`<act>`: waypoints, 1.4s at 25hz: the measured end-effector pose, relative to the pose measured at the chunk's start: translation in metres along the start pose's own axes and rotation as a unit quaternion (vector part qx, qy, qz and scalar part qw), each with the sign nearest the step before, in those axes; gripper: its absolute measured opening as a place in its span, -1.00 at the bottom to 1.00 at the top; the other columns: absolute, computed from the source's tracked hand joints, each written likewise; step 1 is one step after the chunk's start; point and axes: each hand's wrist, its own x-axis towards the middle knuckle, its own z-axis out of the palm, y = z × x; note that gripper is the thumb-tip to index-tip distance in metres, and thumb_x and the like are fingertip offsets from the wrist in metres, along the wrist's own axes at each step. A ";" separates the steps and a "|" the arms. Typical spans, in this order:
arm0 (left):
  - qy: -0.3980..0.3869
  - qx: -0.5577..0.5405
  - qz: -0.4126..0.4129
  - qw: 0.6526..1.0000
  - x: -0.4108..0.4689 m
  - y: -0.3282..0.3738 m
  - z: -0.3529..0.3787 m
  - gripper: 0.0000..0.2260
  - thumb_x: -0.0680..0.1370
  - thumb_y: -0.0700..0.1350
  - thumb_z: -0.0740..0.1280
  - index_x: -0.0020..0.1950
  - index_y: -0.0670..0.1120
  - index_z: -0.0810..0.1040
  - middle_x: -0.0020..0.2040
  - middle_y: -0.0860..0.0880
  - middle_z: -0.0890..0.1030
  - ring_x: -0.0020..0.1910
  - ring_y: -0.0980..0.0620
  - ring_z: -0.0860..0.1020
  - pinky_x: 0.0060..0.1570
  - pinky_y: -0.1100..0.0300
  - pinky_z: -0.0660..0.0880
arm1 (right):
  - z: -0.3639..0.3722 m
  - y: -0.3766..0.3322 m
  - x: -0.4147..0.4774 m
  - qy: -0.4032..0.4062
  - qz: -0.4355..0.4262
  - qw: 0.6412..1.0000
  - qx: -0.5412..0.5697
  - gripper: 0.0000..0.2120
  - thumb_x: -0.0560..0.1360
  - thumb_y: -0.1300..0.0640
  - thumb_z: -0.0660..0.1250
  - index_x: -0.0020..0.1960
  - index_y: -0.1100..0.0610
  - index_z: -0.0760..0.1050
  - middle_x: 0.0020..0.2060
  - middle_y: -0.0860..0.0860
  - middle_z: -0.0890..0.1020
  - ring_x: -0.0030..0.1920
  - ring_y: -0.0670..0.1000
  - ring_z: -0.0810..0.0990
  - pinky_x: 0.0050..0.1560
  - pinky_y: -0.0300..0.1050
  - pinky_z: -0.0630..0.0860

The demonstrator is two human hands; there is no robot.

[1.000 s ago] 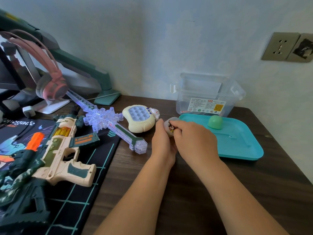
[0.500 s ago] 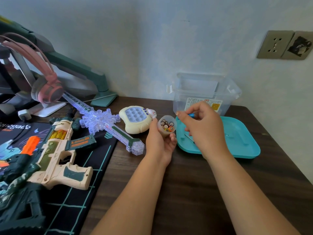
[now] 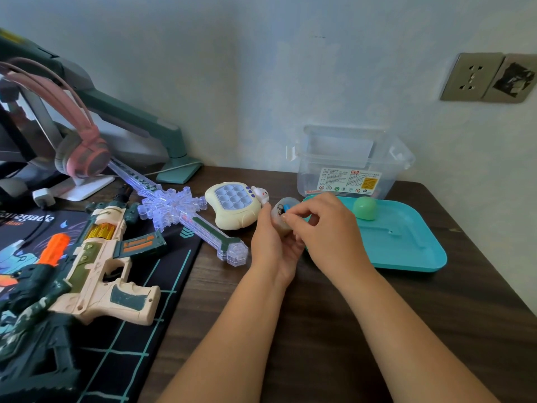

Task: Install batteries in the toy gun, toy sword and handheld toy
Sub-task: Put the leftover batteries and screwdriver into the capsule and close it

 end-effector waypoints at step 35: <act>-0.030 0.149 -0.002 0.988 -0.011 0.011 0.005 -0.70 0.56 0.10 0.36 0.11 -0.11 0.60 -0.10 -0.13 0.74 -0.19 -0.02 0.72 -0.39 0.30 0.60 | -0.027 0.034 0.015 -0.038 0.125 0.921 0.367 -0.68 0.45 0.24 0.43 0.17 0.00 0.55 -0.02 -0.23 0.65 0.09 -0.08 0.63 0.12 0.00 0.59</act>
